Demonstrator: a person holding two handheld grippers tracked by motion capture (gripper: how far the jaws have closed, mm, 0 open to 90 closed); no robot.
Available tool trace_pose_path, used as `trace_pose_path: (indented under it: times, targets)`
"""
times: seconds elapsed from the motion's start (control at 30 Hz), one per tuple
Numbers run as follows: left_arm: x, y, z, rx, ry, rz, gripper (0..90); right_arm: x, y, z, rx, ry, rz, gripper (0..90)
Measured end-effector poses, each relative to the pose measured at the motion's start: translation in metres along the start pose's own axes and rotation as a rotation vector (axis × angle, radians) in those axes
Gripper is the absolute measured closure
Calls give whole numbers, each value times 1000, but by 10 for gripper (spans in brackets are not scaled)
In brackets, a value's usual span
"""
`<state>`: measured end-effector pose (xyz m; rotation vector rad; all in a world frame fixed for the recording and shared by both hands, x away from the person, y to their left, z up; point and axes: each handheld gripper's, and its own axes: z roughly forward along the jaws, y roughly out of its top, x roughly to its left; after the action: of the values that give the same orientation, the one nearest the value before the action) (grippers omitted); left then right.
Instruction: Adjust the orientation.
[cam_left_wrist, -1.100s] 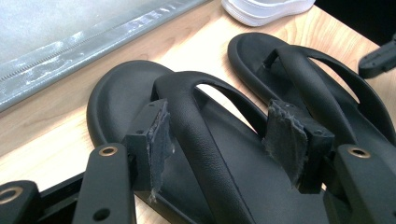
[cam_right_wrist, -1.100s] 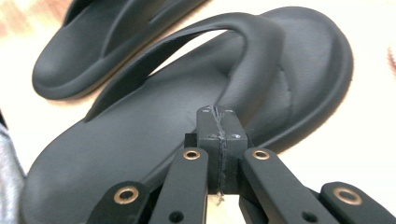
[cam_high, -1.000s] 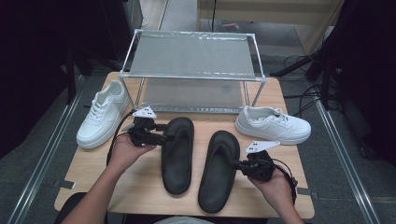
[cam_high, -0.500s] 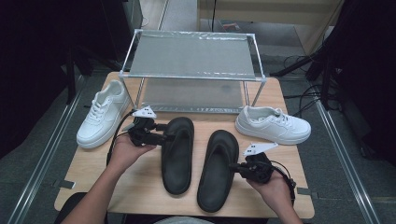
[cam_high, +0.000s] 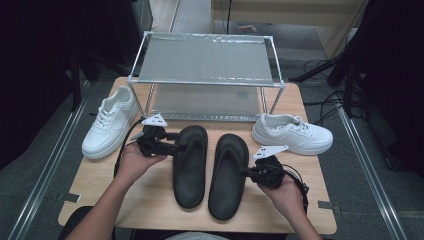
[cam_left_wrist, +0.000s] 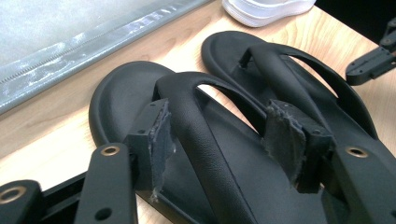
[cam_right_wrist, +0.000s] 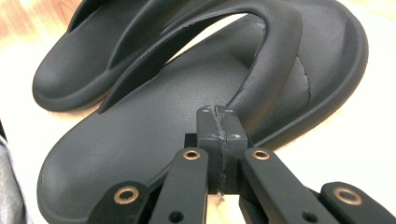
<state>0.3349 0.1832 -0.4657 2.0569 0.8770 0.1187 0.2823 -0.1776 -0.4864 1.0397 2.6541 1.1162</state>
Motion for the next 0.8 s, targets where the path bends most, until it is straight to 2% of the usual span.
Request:
trace_pose_path:
  times: [0.27,0.47,0.57,0.67,0.8]
  targets:
    - [2,-1,0,3,-22,-7,458,-7,10,10,-15,10,11,900]
    - [12,-8,-3,-15,-45,-61,533,-11,18,17,-26,9,7,900]
    - [14,-12,-5,-12,-49,-75,623,-12,20,19,-28,2,7,900]
    - [13,-15,-5,-3,-42,-64,683,-13,21,20,-30,0,-7,900]
    - [15,-22,-3,43,-18,-46,741,-14,23,21,-24,1,-10,900]
